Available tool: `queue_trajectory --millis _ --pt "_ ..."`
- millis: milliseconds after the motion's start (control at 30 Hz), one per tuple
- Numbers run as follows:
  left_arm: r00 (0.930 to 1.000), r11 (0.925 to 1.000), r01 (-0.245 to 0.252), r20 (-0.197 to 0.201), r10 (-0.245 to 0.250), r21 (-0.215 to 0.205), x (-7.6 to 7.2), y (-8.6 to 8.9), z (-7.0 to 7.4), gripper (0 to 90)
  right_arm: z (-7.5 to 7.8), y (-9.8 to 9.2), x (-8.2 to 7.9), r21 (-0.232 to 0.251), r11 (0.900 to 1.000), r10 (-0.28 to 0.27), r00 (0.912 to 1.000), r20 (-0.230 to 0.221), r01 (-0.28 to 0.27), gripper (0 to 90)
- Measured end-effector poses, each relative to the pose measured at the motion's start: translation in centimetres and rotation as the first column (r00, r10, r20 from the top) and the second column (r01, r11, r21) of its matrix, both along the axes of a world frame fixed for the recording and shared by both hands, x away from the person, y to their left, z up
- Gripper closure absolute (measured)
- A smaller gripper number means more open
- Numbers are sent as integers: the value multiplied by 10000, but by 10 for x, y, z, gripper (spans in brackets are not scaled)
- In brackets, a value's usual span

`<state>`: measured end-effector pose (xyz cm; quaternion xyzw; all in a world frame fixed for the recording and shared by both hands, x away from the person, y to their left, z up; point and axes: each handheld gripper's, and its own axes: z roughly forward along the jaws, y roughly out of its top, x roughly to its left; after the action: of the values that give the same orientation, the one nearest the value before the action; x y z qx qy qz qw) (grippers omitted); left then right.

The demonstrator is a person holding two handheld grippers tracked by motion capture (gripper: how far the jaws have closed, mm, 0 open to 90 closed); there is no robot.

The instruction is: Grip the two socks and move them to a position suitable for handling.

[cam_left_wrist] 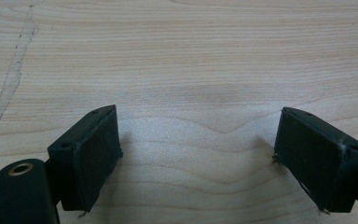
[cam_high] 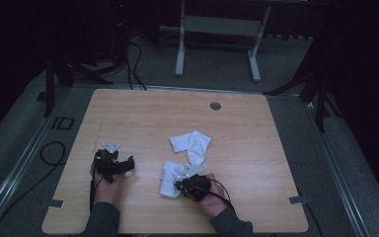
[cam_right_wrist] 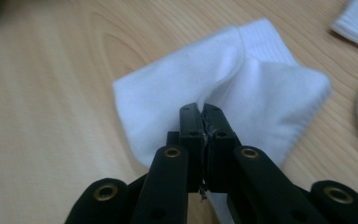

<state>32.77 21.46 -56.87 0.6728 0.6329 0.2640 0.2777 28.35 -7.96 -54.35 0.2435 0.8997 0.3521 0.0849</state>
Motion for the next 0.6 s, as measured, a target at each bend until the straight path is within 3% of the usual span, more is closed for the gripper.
queue_trajectory --millis 233,600 --pt "10000 10000 11 -2 -11 -1 0 0 0 141 21 -7 0 735 9973 -74 9999 77 68 880" --pt "10000 10000 9 7 -9 -2 0 0 0 140 51 -42 4 1031 9921 -788 9943 720 712 880"
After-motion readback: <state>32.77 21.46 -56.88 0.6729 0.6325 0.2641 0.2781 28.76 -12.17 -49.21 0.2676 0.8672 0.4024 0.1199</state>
